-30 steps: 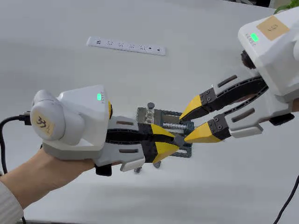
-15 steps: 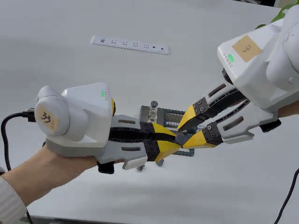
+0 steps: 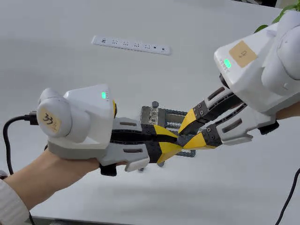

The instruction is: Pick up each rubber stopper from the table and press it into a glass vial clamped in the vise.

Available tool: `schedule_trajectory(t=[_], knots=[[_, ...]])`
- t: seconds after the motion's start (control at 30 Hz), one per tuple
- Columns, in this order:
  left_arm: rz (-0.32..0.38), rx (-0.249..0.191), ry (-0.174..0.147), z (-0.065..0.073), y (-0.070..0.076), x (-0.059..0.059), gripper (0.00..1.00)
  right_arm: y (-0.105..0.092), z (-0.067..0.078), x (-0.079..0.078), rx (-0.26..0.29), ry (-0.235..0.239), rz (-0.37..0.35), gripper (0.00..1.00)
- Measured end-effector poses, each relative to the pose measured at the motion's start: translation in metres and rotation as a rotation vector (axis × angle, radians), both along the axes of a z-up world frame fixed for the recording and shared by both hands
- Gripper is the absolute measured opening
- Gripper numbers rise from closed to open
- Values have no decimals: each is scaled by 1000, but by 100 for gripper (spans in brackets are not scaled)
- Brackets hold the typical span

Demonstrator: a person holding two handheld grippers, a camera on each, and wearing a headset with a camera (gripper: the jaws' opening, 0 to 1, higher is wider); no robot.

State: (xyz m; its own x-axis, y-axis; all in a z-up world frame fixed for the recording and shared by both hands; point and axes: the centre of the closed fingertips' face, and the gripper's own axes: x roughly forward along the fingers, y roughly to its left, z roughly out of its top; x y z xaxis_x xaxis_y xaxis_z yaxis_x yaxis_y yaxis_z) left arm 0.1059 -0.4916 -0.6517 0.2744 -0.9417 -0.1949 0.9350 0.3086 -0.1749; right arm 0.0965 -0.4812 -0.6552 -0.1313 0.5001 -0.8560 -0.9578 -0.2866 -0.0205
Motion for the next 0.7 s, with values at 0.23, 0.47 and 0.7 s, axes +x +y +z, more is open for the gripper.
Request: schedule_trajectory(t=[0.23, 0.47, 0.7], knots=[[-1, -2, 7, 1, -1, 0, 4, -1, -1, 1, -6, -3, 3, 8], [0, -8, 15, 3, -4, -3, 4, -1, -3, -1, -17, -14, 16, 8], [-12, 10, -1, 2, -5, -5, 4, -2, -3, -3, -29, 2, 26, 8]])
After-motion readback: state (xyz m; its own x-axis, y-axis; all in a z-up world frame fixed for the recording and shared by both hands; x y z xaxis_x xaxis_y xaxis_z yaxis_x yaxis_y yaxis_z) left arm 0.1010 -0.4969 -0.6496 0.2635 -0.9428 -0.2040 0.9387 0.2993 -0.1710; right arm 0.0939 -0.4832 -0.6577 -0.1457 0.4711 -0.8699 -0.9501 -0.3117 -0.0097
